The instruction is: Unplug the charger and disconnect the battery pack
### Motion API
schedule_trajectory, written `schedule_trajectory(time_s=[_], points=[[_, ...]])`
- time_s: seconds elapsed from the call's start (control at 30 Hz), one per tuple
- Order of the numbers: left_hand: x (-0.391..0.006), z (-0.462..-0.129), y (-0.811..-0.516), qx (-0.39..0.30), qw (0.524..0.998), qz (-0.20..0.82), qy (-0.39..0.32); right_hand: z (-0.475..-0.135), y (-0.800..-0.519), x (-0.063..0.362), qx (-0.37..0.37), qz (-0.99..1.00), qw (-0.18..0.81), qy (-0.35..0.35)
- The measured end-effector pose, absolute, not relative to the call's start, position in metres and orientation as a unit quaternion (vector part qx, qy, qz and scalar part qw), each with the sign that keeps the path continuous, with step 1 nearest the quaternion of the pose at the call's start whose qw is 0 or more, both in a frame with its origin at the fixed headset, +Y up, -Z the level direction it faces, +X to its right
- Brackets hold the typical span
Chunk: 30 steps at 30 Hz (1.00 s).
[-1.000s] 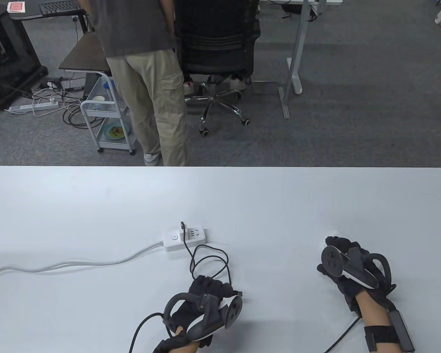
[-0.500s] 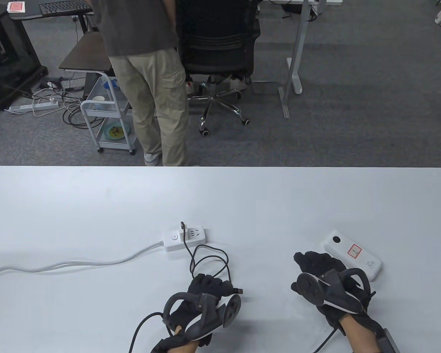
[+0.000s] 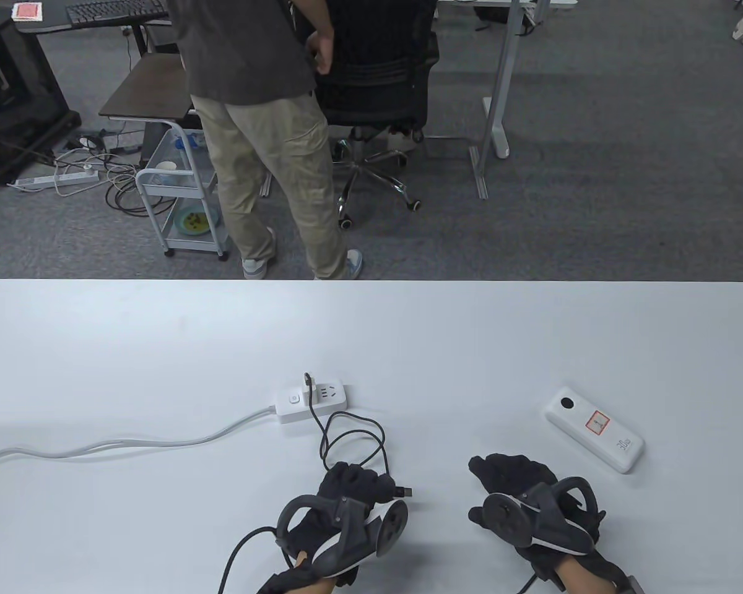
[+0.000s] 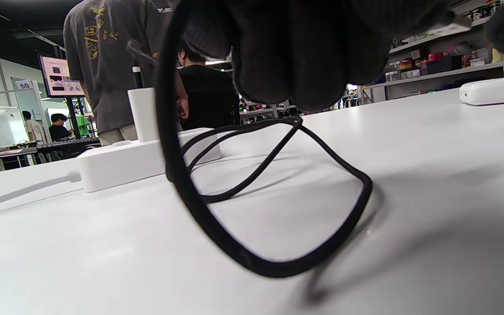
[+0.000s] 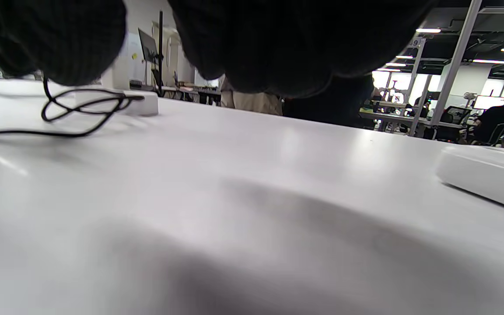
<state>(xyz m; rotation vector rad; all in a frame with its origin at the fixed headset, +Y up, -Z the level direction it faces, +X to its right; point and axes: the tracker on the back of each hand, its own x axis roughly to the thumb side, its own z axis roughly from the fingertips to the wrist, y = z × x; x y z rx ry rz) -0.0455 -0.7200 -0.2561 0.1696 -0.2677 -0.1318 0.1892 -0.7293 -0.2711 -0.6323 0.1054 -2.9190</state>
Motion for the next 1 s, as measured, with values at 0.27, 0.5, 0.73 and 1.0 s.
schedule_trajectory(time_s=[0.27,0.5,0.73,1.0], points=[[-0.043,-0.256,-0.722,0.093,0.985,-0.06,-0.132,-0.266,-0.732,0.182,-0.229,-0.968,0.098,0.037],[-0.042,-0.255,-0.722,0.094,0.985,-0.063,-0.133,-0.265,-0.736,0.182,-0.237,-0.964,0.118,0.02],[-0.041,-0.254,-0.722,0.095,0.985,-0.054,-0.137,-0.262,-0.734,0.182,-0.254,-0.96,0.119,0.007],[-0.031,-0.243,-0.696,0.132,0.981,0.018,-0.142,-0.254,-0.721,0.182,-0.27,-0.955,0.117,0.027]])
